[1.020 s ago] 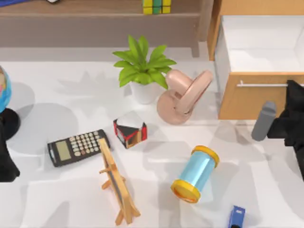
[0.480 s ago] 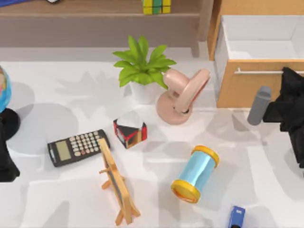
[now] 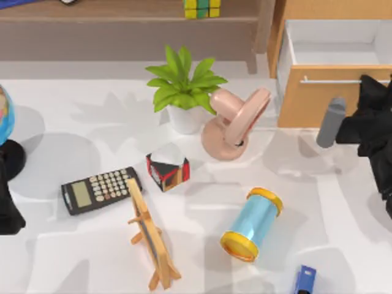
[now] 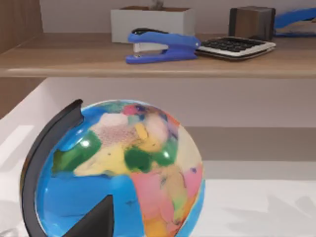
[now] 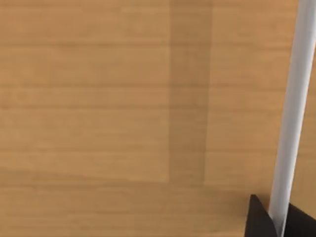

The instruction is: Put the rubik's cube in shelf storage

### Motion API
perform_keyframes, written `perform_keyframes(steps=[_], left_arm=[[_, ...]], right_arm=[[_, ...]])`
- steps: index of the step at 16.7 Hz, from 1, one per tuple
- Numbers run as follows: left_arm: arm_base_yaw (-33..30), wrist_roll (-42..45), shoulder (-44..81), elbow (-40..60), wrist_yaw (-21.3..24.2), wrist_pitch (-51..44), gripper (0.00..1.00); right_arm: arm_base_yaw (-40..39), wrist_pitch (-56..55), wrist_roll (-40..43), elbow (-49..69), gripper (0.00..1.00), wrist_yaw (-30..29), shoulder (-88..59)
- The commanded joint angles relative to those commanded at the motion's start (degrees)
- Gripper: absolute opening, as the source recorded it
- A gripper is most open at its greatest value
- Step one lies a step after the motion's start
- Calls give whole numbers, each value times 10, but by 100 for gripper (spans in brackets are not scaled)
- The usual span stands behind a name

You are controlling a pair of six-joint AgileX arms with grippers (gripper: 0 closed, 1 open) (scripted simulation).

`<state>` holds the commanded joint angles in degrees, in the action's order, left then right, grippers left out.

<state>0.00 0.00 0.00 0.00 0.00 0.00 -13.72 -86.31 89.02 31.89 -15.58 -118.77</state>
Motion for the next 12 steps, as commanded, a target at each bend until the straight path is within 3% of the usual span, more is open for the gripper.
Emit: perform_keyframes(steps=[12], left_arm=[[0,0,0,0,0,0,100]], right_arm=[[15,66,0,109,0,20,-43]])
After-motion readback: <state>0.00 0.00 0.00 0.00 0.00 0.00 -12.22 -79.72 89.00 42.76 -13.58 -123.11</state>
